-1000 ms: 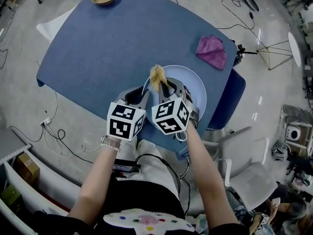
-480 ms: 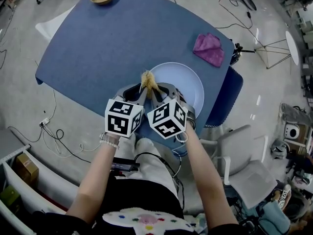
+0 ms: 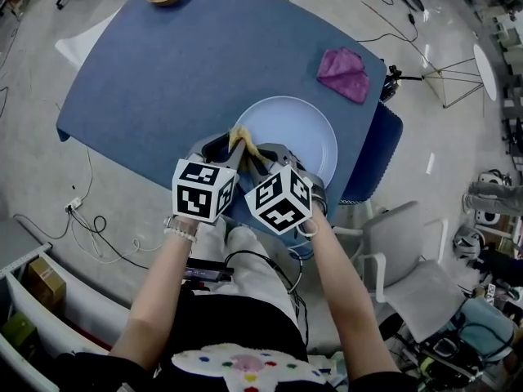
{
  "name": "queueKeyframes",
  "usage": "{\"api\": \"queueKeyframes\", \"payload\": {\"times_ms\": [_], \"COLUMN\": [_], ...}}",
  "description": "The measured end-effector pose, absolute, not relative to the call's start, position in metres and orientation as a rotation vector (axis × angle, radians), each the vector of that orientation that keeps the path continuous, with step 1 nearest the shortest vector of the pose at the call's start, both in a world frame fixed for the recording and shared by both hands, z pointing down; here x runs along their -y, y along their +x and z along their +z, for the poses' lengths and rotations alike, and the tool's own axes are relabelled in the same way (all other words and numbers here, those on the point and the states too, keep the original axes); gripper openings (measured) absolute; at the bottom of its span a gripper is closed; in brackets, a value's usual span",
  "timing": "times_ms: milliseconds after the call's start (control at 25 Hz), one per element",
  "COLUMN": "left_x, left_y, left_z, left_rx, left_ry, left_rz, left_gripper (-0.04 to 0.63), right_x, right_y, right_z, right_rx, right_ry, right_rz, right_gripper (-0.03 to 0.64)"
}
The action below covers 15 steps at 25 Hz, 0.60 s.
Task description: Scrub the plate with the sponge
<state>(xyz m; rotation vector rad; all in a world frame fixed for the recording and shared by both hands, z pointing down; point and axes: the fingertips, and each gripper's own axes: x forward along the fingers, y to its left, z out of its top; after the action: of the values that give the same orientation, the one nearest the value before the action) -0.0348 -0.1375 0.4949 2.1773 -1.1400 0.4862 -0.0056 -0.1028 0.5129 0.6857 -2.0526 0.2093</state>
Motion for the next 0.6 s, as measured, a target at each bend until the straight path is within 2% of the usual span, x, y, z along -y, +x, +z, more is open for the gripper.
{"api": "queueKeyframes", "payload": {"times_ms": [600], "left_x": [0.128], "left_y": [-0.029], "left_z": [0.49], "left_rx": [1.103], "left_ry": [2.211], "left_rz": [0.532], "left_gripper": [0.141], "right_x": [0.075], "right_y": [0.013], "right_z": [0.517], "right_rx": [1.941], "right_ry": [0.521], "right_rz": [-0.001], "right_gripper": [0.043]}}
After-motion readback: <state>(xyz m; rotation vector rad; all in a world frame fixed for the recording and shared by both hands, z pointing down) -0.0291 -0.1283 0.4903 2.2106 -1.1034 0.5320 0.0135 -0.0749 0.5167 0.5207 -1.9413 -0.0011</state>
